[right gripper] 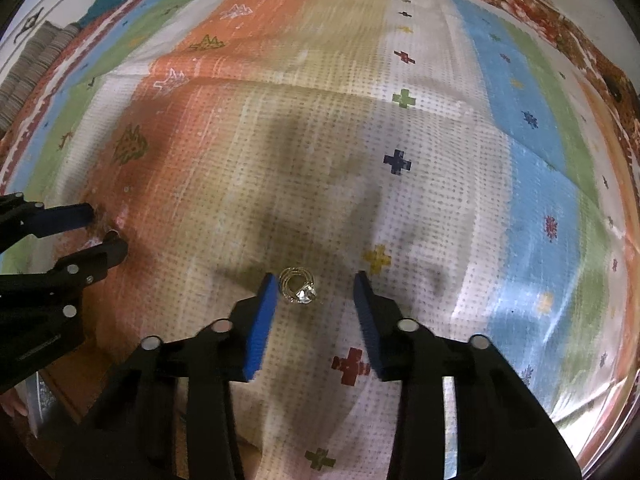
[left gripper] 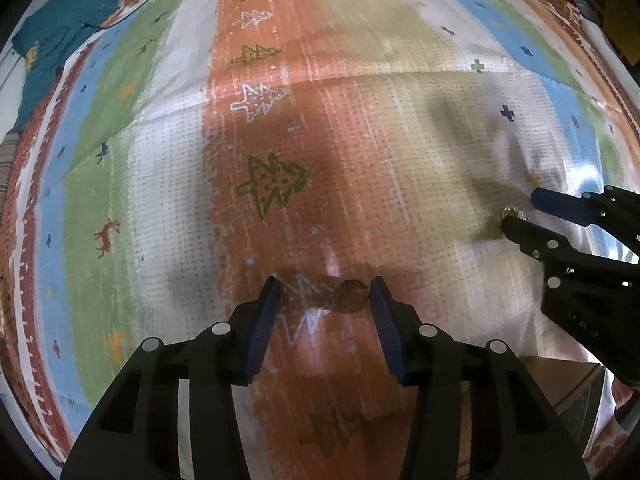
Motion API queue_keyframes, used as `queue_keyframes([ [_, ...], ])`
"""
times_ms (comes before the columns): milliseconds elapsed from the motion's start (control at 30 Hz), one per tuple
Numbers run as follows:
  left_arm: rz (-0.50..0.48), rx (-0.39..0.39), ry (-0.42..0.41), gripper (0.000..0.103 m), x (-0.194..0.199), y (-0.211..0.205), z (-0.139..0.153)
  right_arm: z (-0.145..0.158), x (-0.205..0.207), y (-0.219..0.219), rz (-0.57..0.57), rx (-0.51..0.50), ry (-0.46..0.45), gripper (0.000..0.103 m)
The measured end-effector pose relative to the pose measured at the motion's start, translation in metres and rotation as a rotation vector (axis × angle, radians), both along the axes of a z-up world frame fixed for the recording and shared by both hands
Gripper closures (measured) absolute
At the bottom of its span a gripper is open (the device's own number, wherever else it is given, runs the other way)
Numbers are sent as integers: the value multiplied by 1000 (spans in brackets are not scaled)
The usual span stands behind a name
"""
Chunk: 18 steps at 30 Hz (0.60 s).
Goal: Organize jewelry
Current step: 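Move the left tool to the small ring while the right tool approaches the gold charm, then grasp the small ring with the left tool while the right tool grasps the gold charm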
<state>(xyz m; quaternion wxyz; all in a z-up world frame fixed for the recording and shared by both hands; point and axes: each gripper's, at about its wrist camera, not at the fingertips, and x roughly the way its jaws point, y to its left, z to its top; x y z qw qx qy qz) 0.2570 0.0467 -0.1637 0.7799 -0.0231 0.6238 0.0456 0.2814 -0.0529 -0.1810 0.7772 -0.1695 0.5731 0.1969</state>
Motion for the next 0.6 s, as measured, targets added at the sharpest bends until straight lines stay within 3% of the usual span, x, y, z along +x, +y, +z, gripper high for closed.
queue_keyframes([
  [100, -15, -3, 0, 69, 2, -4, 0, -1, 2, 1, -3, -2, 5, 78],
  [167, -24, 3, 11, 83, 2, -7, -2, -1, 2, 0, 2, 0, 9, 82],
  [600, -26, 4, -7, 84, -7, -15, 9, 1, -5, 0, 15, 13, -10, 93],
])
